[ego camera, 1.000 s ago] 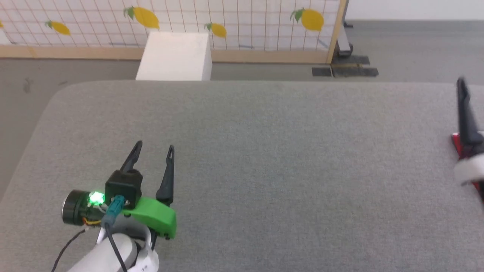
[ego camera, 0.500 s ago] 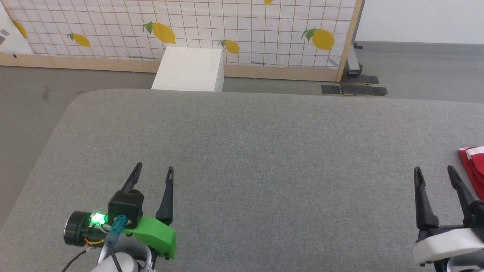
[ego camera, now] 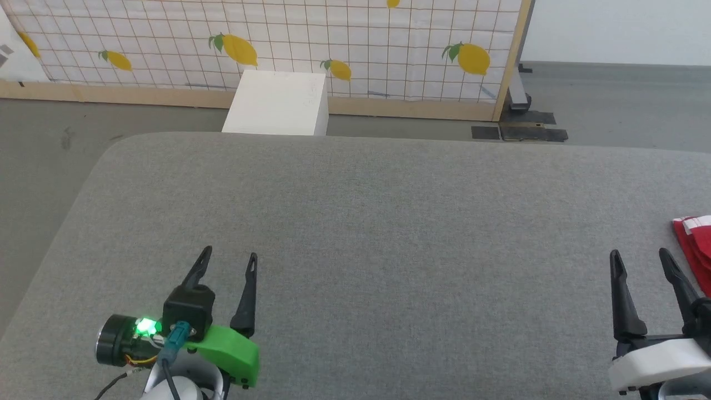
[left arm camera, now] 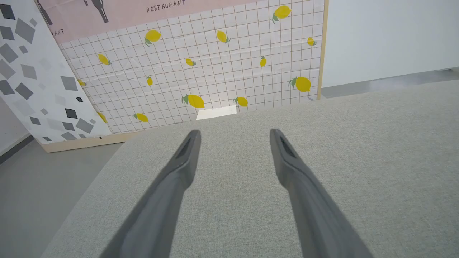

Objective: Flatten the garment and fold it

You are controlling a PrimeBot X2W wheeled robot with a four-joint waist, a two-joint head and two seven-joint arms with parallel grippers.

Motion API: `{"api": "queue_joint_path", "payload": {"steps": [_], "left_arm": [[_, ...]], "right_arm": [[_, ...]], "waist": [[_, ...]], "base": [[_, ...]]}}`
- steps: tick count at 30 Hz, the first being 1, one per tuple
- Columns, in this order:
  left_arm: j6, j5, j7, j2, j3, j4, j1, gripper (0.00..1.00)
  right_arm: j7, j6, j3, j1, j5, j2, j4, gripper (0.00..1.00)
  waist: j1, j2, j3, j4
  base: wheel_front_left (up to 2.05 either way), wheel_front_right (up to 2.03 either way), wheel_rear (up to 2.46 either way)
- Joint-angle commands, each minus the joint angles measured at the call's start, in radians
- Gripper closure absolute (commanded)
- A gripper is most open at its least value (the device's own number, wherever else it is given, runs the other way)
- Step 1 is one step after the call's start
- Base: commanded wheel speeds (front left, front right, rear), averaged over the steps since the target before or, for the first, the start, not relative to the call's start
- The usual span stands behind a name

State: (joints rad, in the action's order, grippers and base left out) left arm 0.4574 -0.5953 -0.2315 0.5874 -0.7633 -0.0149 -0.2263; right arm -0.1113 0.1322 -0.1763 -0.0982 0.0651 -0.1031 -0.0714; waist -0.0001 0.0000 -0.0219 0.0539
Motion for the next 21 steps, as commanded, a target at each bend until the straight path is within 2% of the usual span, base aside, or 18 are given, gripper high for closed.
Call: {"api": "queue_joint_path", "payload": {"steps": [1, 14, 15, 21], "left_arm": [[-0.002, 0.007, -0.005, 0.001, -0.002, 0.0, 0.008, 0.0], [-0.001, -0.006, -0.004, -0.001, 0.001, -0.003, 0.0, 0.0], [0.0, -0.004, 0.0, -0.001, 0.0, -0.002, 0.0, 1.0], [-0.007, 0.004, 0.005, -0.009, 0.012, -0.002, 0.003, 1.0]], "right_arm": [[0.004, -0.002, -0.002, -0.01, -0.003, 0.006, -0.007, 0.0], [0.01, -0.002, 0.008, -0.009, -0.007, 0.013, -0.015, 0.0], [0.009, 0.0, 0.007, 0.0, -0.001, 0.01, -0.009, 1.0], [0.011, 0.0, 0.01, 0.001, -0.002, 0.011, -0.008, 1.0]], "waist": [[0.0001, 0.0, 0.002, -0.001], [0.0001, 0.0, 0.014, -0.009], [0.0001, 0.0, 0.014, -0.009], [0.0001, 0.0, 0.014, -0.01]], "base": [[0.0, 0.0, 0.0], [0.0, 0.0, 0.0], [0.0, 0.0, 0.0], [0.0, 0.0, 0.0]]}}
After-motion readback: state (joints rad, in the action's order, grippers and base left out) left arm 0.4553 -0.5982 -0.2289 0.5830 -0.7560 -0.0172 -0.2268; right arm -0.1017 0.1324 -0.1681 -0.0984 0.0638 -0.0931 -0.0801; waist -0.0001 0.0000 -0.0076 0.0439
